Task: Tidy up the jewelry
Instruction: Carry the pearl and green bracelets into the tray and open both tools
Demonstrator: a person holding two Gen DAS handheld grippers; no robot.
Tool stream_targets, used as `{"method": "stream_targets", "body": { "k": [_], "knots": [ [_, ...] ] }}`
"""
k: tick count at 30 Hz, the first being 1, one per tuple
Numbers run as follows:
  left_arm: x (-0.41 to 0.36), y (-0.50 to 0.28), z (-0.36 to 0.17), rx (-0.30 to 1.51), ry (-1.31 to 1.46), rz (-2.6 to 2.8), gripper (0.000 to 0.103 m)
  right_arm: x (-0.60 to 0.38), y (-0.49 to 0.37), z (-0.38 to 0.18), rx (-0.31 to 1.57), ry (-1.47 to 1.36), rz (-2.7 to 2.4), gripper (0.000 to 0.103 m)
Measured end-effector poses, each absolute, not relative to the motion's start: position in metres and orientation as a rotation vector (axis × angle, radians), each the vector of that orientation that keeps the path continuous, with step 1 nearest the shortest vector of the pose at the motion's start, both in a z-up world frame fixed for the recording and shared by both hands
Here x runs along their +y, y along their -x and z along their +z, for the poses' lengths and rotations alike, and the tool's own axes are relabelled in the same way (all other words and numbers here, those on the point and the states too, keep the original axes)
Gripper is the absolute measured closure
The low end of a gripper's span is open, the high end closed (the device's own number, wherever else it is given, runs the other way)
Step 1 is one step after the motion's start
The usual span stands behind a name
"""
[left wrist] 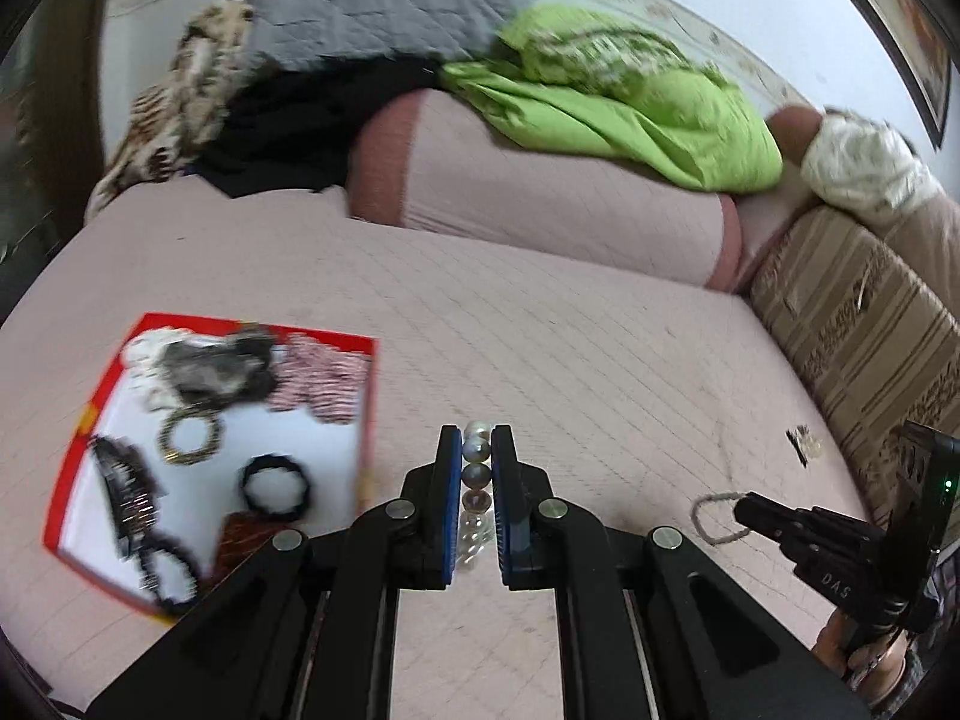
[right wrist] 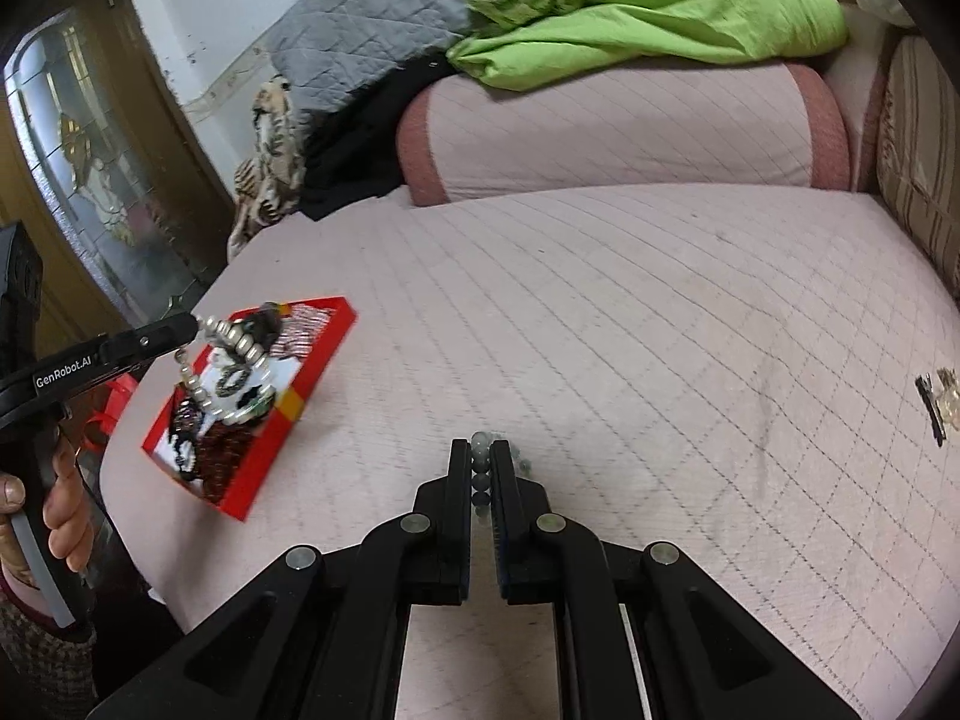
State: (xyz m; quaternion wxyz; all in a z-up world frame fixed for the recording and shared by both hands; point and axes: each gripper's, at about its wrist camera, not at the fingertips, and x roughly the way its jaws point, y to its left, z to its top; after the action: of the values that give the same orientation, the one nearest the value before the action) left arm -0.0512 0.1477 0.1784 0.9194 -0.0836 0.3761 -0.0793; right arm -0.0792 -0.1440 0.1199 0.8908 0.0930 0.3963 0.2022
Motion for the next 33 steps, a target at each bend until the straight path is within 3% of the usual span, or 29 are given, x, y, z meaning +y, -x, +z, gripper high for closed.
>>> {"method": "stream_targets", "body": {
  "k": [21, 33],
  "knots": [
    [0.306, 0.078, 0.151, 0.736, 0.397, 0.049, 0.094, -0.015, 0.072, 0.152, 0.850, -0.025, 0.568, 0.096],
    [0.308, 0.054, 0.122, 0.798, 0.466, -0.064, 0.094, 0.085, 0.025, 0.136, 0.936, -0.012, 0.666, 0.096]
  ]
}}
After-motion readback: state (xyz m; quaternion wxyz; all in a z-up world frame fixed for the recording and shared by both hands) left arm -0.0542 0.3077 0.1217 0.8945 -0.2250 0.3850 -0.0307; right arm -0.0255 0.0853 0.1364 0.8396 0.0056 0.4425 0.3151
